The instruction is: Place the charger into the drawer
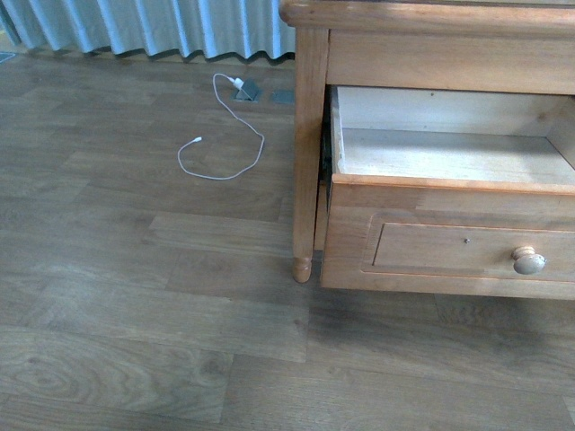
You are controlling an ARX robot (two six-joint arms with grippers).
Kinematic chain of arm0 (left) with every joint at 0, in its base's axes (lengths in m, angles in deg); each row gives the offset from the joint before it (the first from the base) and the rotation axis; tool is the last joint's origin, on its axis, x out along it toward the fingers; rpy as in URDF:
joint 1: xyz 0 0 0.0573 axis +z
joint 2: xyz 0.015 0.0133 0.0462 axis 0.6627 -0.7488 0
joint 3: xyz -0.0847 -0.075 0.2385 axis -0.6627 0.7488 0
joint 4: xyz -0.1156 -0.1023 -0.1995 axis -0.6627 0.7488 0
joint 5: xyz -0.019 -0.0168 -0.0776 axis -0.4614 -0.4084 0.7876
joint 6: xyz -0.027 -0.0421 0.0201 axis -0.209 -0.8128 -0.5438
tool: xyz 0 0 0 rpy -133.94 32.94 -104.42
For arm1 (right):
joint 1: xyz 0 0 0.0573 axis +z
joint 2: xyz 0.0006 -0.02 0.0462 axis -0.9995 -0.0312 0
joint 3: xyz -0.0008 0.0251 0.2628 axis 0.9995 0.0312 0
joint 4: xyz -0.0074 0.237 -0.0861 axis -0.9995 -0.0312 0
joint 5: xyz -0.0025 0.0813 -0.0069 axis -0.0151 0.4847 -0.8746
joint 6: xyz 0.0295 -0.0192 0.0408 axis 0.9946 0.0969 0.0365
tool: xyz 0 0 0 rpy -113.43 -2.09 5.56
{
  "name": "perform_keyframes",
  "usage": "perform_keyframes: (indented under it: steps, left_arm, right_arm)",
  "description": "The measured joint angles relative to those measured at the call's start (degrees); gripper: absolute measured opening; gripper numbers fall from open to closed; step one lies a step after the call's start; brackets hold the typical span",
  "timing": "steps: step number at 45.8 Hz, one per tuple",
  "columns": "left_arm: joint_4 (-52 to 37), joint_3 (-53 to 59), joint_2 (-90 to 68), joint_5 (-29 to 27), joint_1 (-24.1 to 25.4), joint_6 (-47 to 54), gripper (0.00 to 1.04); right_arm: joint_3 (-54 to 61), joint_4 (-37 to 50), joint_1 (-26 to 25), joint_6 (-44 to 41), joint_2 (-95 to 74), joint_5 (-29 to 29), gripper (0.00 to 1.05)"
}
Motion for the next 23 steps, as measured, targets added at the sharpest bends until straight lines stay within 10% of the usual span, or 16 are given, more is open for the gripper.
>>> perform_keyframes:
  steps: [23]
  left_arm:
    - [-0.1,18.0,9.7,18.9,-8.1,10.9,0.24]
  right_arm:
    - [0.0,0.0,0.0,0.0,0.0,0.0,0.96]
